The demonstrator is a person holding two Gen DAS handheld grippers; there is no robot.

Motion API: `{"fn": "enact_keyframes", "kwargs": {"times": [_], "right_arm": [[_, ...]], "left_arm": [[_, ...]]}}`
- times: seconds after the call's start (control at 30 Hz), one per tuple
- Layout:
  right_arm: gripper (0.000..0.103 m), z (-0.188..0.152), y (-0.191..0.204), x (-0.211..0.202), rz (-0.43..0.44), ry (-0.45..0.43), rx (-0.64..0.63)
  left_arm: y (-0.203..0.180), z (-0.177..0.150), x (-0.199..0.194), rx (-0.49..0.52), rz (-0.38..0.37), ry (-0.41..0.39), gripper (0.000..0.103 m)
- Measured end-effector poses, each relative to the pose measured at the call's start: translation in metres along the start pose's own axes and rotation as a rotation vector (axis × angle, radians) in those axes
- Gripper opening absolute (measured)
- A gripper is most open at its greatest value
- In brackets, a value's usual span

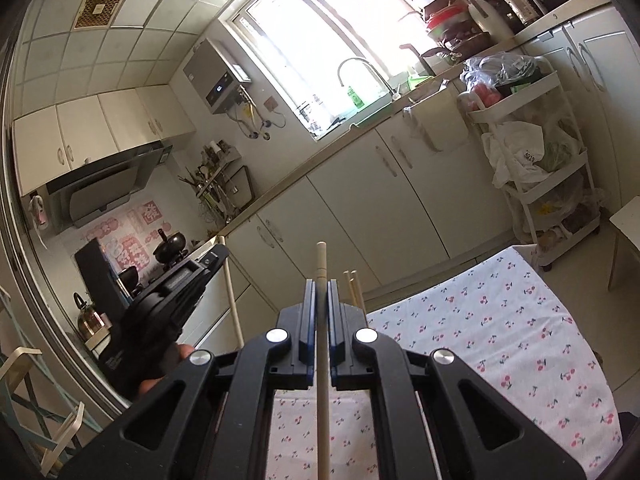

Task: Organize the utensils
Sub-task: 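Lift both chopsticks upright over the glass jar with both grippers, then lower the chopstick into the jar with the left gripper while the right lowers its own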

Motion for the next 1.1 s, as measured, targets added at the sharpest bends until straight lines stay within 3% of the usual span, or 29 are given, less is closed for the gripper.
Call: {"fn": "enact_keyframes", "kwargs": {"times": [0.27, 0.7, 0.87, 1.1], "right_arm": [[0.006, 0.005, -0.02, 0.019, 0.006, -0.018, 0.021], [0.006, 0.0, -0.048, 0.046, 0.009, -0.01, 0.05], [0.006, -0.001, -0.051, 0.049, 0.008, -0.009, 0.054], [0.006, 0.009, -0.036, 0.064, 0.045, -0.078, 0.048]], "left_arm": [[0.001, -0.006, 0.049, -0.066, 0.026, -0.044, 0.005], [-0.008, -0.035, 0.076, -0.001, 0.041, -0.079, 0.005], [-0.014, -0.046, 0.069, 0.066, 0.024, -0.058, 0.005], [-0.016, -0.075, 0.055, 0.19, -0.008, 0.064, 0.007]]}}
Point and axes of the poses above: each gripper's, at about its wrist camera, not at the fingertips, and x roughly the way its jaws point, y to its left, z to its top, the point moved 4 cm from there along x, roughly the way its jaws point, and after that the axes turned 7 degrees about z, right-handed, at the moved point
